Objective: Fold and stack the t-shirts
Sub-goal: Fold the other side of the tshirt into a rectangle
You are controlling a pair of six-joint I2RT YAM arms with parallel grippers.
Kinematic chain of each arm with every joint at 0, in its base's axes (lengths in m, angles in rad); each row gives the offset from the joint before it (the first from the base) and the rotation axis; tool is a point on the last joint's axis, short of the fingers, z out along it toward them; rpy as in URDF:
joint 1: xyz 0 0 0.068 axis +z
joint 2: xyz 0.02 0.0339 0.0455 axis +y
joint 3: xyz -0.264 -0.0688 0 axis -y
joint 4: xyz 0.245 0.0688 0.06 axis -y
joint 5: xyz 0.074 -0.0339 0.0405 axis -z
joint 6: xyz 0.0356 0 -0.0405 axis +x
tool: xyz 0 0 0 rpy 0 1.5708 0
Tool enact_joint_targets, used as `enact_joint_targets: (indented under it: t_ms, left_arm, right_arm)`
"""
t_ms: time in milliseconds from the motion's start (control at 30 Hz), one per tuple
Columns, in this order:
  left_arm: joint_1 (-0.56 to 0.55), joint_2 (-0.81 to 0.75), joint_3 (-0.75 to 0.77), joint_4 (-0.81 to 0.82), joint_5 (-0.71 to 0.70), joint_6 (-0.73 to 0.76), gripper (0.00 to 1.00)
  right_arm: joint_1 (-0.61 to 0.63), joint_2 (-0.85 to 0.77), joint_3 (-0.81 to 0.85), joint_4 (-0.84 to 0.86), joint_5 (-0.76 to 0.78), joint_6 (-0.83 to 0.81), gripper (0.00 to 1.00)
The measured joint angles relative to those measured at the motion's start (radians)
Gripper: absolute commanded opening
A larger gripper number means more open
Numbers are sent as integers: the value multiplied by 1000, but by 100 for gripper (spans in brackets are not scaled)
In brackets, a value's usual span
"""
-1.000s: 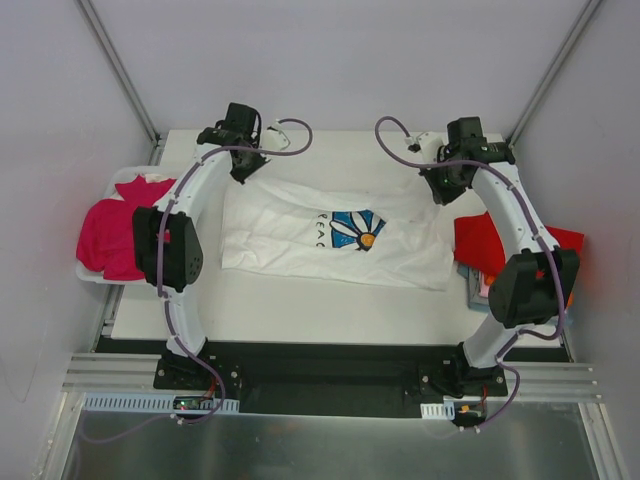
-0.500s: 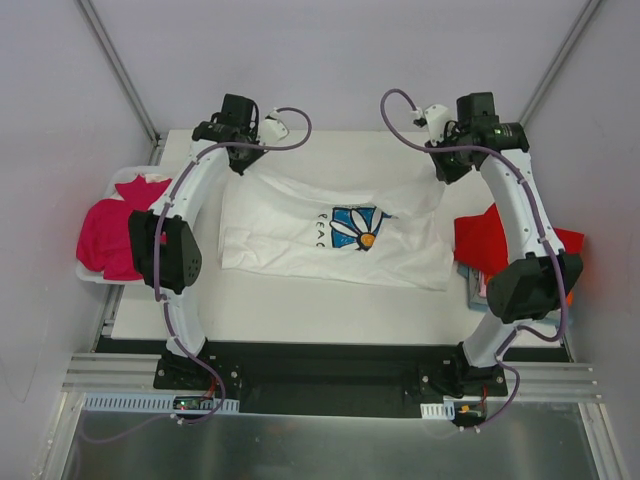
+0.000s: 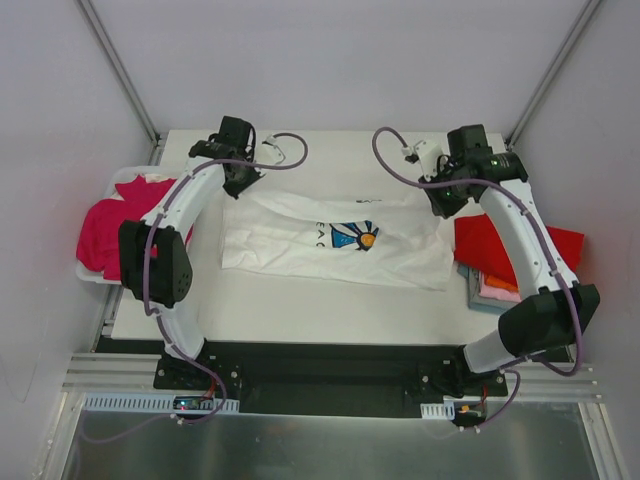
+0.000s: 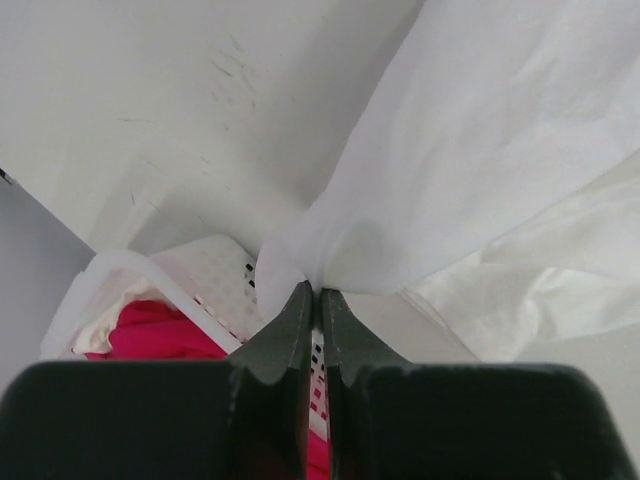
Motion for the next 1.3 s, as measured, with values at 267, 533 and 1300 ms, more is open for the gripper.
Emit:
enact_joint_targets:
  t_ms: [267,533,1300]
  left_arm:
    - [0,-129,-140,0,4,1,0]
    - [-6,-137,-224,4,3,1,0]
    - [-6,35,-58,35,-60,3,0]
  right_arm:
    - [19,-159,-192,-3,1,5,1]
    - [26,-170,-299,11,3,5,1]
    - [47,-2,-158,61,82,-3,1]
